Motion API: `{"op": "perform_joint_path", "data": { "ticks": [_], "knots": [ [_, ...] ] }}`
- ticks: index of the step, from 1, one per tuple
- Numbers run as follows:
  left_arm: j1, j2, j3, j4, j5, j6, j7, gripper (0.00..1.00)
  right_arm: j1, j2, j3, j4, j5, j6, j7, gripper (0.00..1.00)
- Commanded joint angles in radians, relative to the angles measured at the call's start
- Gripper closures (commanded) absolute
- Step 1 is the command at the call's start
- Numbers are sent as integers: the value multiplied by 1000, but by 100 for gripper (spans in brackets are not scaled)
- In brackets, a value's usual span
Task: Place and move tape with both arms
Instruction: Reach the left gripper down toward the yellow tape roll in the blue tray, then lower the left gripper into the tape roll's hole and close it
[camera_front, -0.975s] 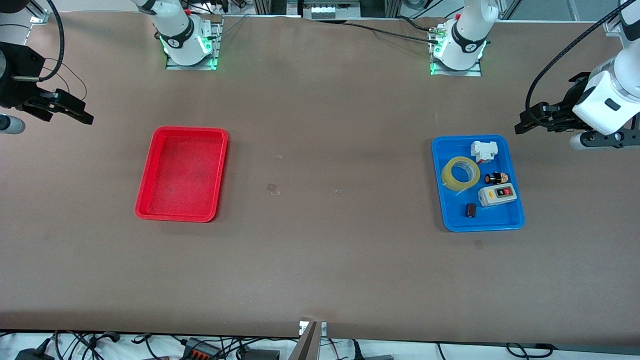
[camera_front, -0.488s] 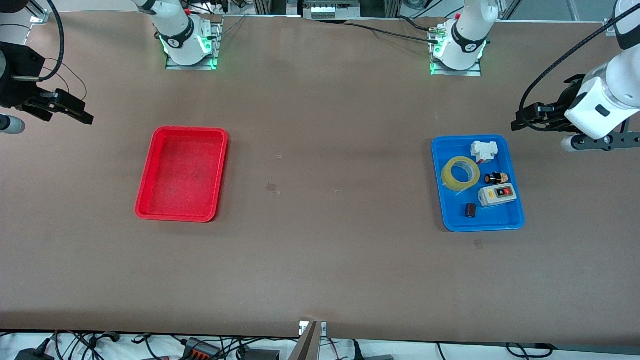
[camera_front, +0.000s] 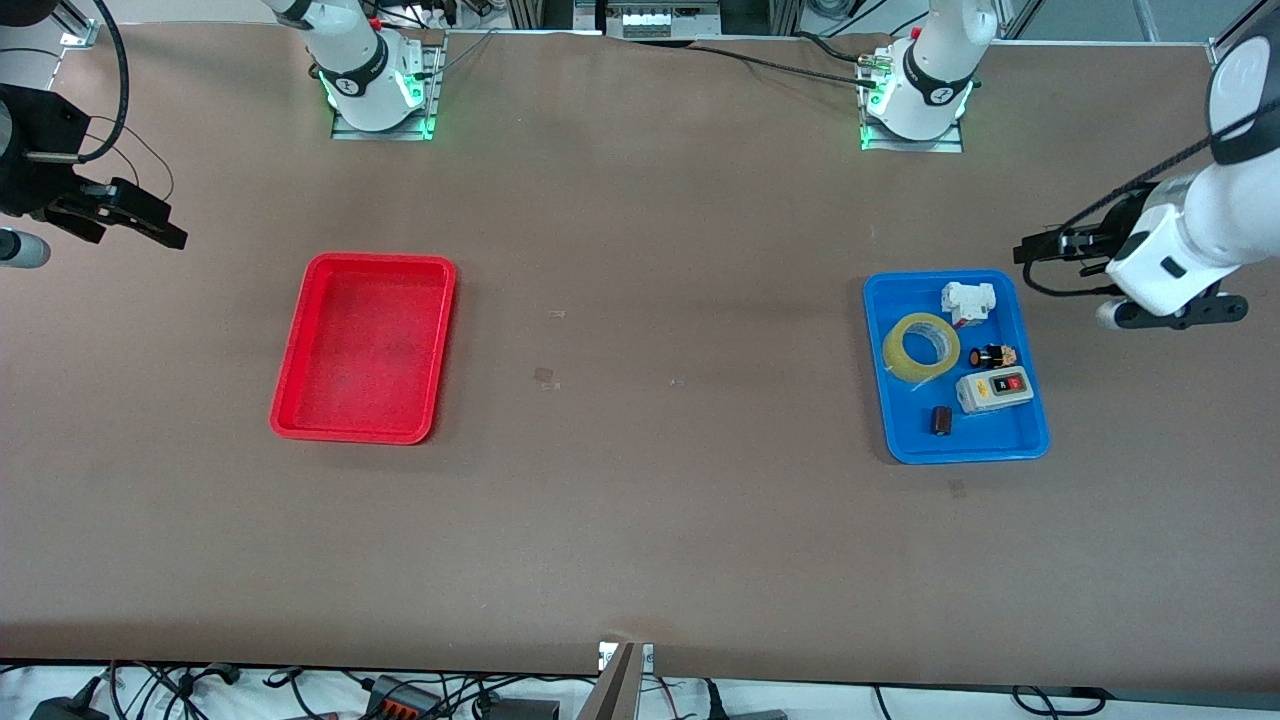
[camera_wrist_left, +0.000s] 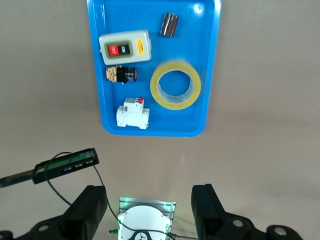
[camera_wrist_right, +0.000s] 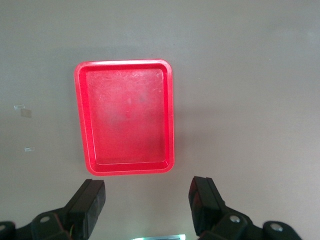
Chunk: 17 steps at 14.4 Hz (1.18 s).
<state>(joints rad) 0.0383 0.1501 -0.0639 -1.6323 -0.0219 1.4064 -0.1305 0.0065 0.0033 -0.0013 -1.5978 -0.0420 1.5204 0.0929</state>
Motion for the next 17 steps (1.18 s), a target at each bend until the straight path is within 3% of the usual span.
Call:
{"op": "perform_joint_path", "data": {
  "ticks": [1, 9, 13, 17],
  "knots": [
    [8, 5, -4, -107, -9, 105, 20, 0, -3, -6, 0, 2, 11, -2, -22, 2],
    [18, 31, -4, -461, -9, 630, 22, 0, -5, -5, 0, 4, 11, 0, -22, 2],
    [18, 103, -4, -514, -7, 772, 22, 0, -3, 0, 0, 4, 11, 1, -22, 2],
    [18, 180, -4, -514, -7, 789, 22, 0, -5, 0, 0, 4, 11, 1, -22, 2]
  ]
}}
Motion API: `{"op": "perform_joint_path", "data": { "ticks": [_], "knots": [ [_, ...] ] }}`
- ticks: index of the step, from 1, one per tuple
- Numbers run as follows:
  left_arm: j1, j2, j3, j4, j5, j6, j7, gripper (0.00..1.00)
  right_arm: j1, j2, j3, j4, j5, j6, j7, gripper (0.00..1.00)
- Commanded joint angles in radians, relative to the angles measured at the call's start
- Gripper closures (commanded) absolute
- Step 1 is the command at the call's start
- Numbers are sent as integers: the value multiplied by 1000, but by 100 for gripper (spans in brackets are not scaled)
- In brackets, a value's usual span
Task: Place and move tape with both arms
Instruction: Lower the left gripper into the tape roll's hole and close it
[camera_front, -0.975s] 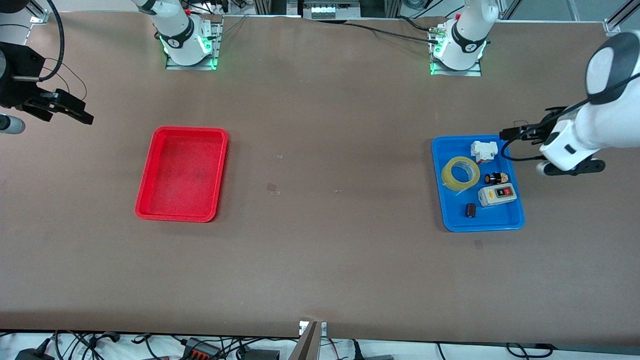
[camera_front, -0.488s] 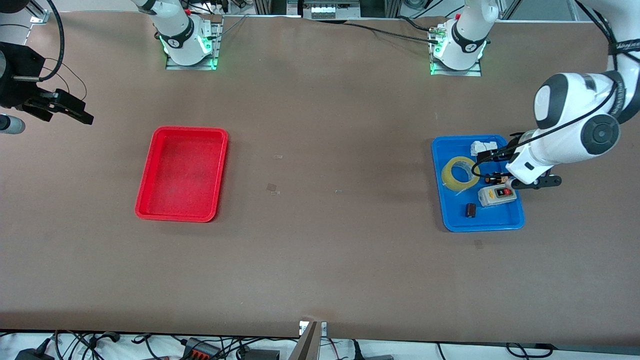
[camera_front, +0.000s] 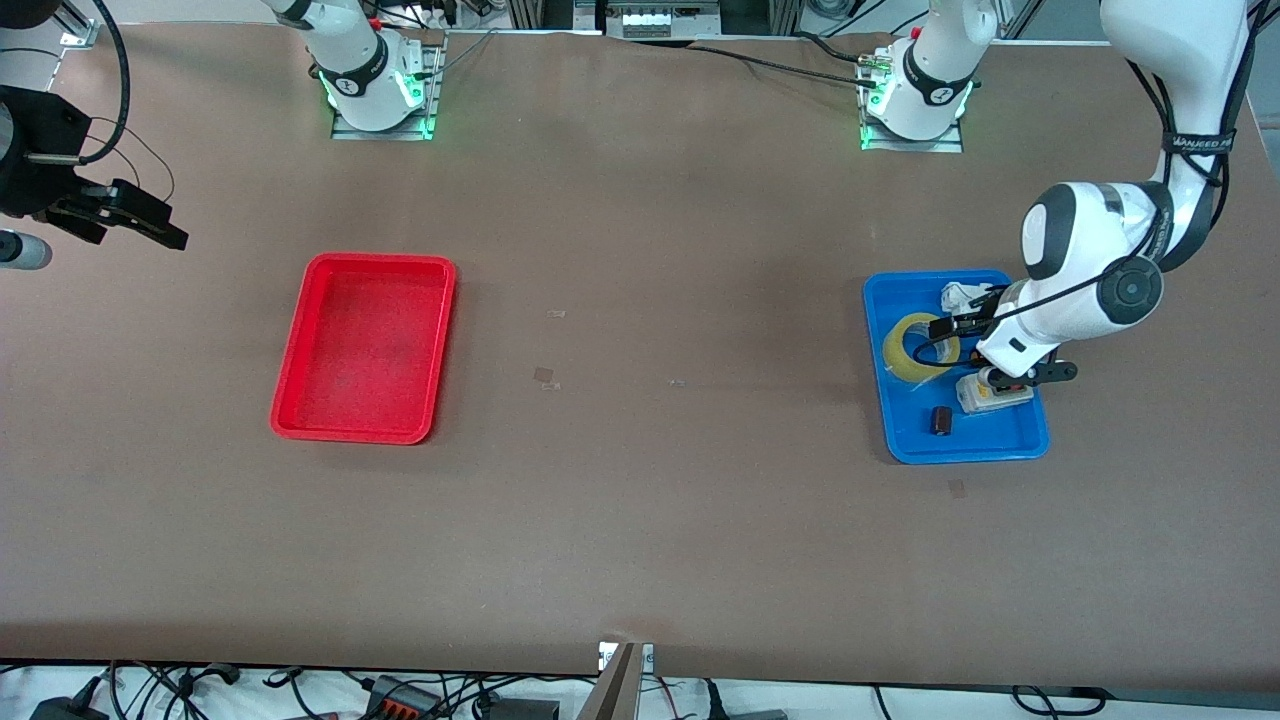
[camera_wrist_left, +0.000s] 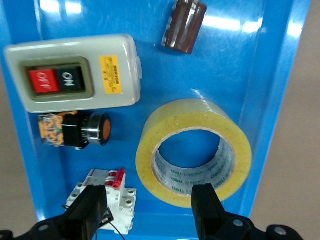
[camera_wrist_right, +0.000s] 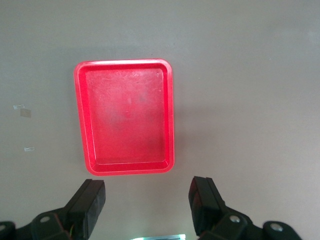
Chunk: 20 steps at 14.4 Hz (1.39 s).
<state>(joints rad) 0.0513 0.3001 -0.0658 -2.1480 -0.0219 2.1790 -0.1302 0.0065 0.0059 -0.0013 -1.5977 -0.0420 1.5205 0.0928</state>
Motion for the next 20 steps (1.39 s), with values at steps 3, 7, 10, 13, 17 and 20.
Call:
{"op": "perform_joint_path", "data": {
  "ticks": [3, 7, 10, 13, 17, 20],
  "knots": [
    [4, 59, -2, 2, -6, 18, 21, 0, -3, -3, 0, 4, 11, 1, -22, 2],
    [4, 89, -2, -3, -6, 54, 21, 0, -3, -1, 0, 4, 11, 1, -22, 2],
    [2, 105, -2, -4, -6, 64, 21, 0, -3, -1, 0, 4, 11, 3, -22, 2],
    [2, 117, -2, -4, -6, 76, 21, 0, -3, -1, 0, 4, 11, 3, -22, 2],
    [4, 126, -2, -4, -6, 74, 21, 30, -3, 5, 0, 4, 11, 4, -22, 2],
    [7, 123, -2, -4, -6, 71, 21, 67, -3, 5, 0, 5, 11, 4, -22, 2]
  ]
}}
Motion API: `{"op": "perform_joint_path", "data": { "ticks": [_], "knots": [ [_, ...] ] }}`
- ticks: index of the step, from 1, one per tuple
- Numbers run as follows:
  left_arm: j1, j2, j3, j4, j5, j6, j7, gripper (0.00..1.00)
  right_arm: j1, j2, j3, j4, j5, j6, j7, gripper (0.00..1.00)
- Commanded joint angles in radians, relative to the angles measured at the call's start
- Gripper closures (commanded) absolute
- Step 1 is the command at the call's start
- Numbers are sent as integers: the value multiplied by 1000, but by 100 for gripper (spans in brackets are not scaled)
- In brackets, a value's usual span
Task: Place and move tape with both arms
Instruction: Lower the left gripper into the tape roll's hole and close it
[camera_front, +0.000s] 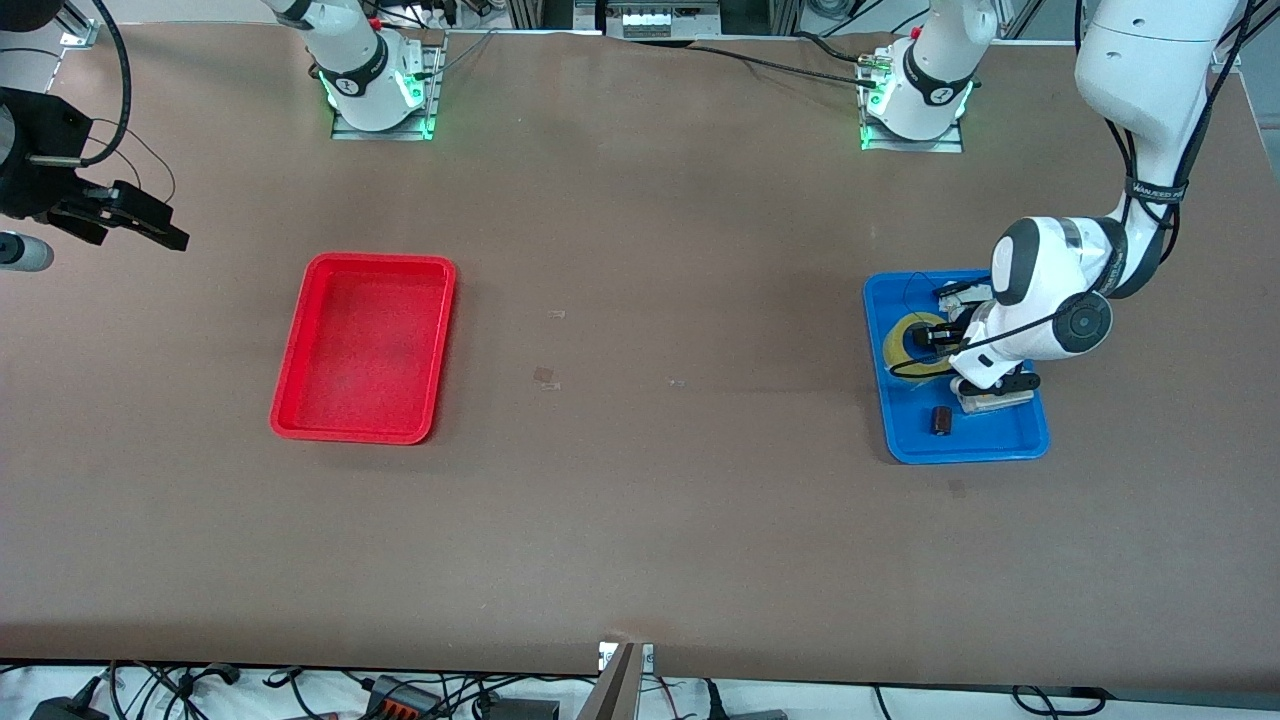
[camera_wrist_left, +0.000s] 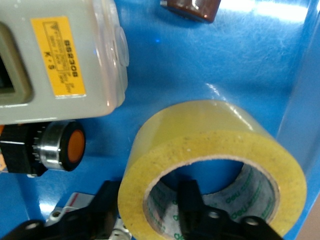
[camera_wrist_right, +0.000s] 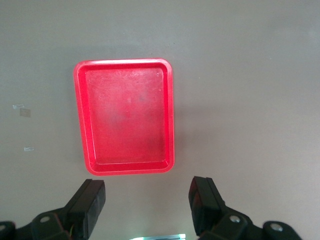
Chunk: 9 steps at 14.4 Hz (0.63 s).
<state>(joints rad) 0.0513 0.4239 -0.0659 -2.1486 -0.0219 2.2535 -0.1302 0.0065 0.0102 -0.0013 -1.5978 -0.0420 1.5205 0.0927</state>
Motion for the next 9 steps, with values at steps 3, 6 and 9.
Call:
{"op": "perform_joint_path", "data": {
  "ticks": [3, 6, 9],
  "knots": [
    [13, -7, -2, 1, -6, -6, 20, 78, -3, 1, 1, 5, 13, 4, -21, 2],
    [28, -23, -2, 6, -6, -25, 20, 84, -5, 1, 0, 7, 11, 3, -22, 2],
    [45, -56, -3, 45, -6, -112, 21, 84, -5, 1, 0, 7, 10, 4, -22, 2]
  ]
}}
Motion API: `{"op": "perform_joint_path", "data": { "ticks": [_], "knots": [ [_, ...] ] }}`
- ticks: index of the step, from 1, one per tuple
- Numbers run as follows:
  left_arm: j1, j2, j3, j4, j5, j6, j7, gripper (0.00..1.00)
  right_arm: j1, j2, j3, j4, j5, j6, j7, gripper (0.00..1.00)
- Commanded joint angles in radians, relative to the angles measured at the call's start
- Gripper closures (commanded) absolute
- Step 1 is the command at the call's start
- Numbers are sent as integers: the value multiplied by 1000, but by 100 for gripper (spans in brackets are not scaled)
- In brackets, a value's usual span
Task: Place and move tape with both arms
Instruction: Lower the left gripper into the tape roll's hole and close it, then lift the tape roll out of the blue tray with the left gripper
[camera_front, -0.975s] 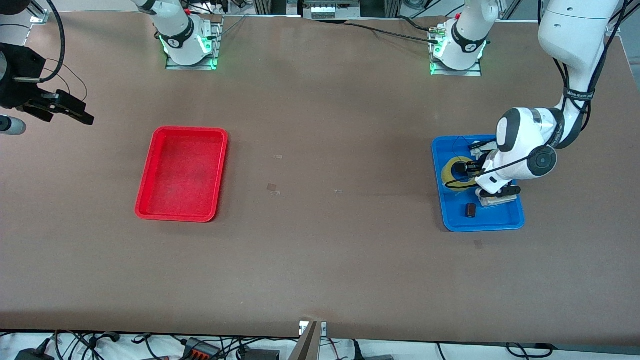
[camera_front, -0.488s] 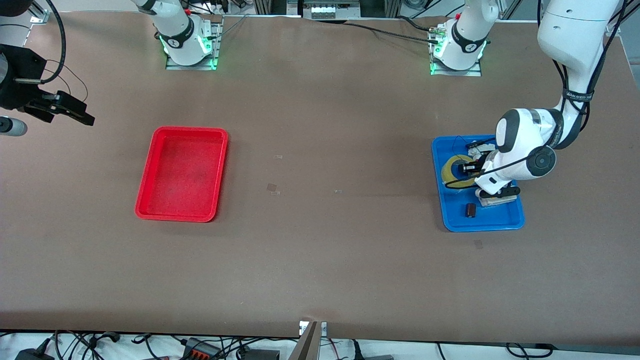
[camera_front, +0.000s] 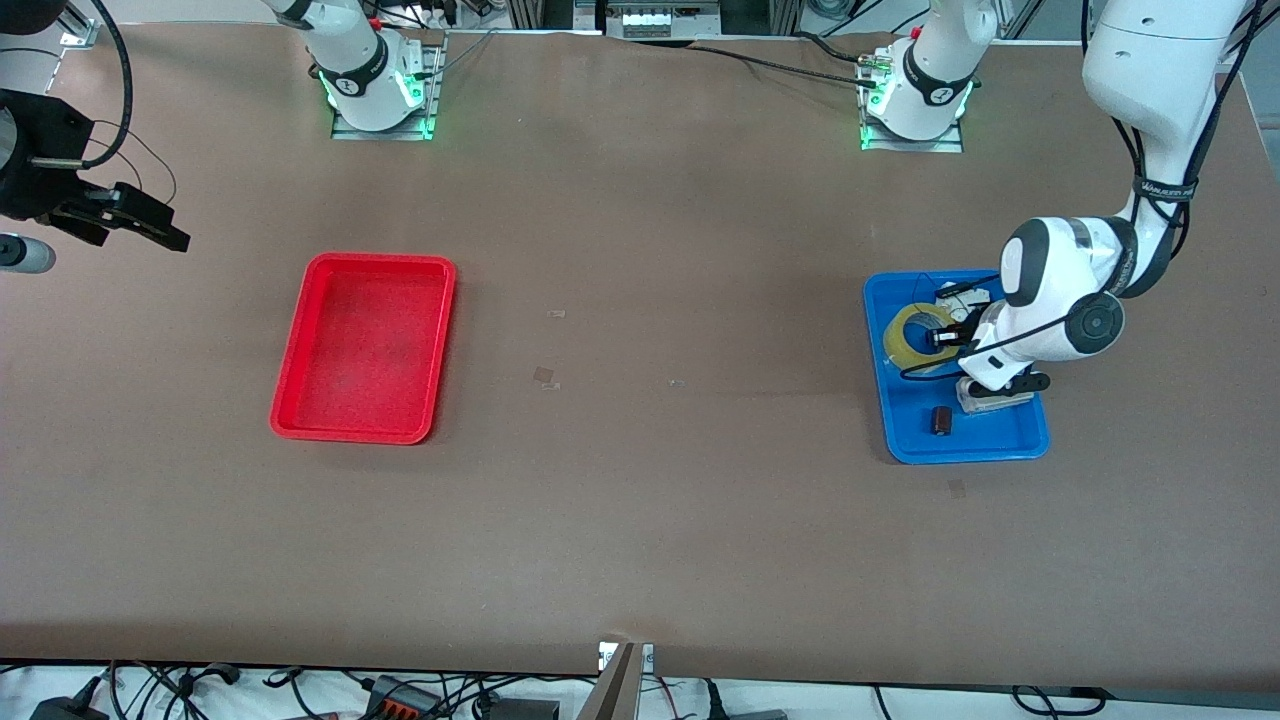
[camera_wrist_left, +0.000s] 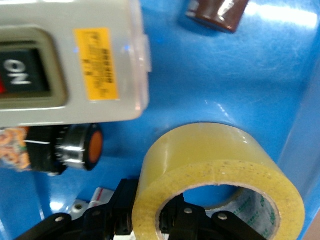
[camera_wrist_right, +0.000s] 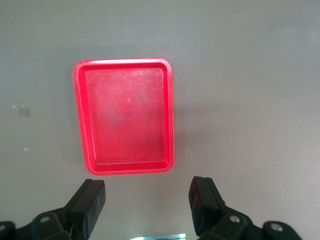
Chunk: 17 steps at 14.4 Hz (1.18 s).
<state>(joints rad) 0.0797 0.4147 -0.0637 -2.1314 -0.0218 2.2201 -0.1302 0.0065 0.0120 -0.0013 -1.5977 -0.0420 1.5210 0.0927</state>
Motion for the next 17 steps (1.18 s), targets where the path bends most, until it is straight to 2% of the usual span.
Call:
{"op": "perform_joint_path", "data": {
  "ticks": [1, 5, 10, 17],
  "knots": [
    [17, -56, -5, 59, -6, -132, 21, 84, -3, -1, 0, 7, 10, 4, -22, 2],
    [17, -62, -5, 208, -15, -321, 12, 84, -3, -1, 0, 7, 10, 5, -22, 2],
    [2, -60, -10, 280, -38, -327, -8, 84, -5, 2, 0, 5, 10, 7, -22, 2],
    [-21, -54, -183, 312, -49, -324, -287, 84, -3, 8, 0, 5, 10, 11, -22, 2]
  ]
}}
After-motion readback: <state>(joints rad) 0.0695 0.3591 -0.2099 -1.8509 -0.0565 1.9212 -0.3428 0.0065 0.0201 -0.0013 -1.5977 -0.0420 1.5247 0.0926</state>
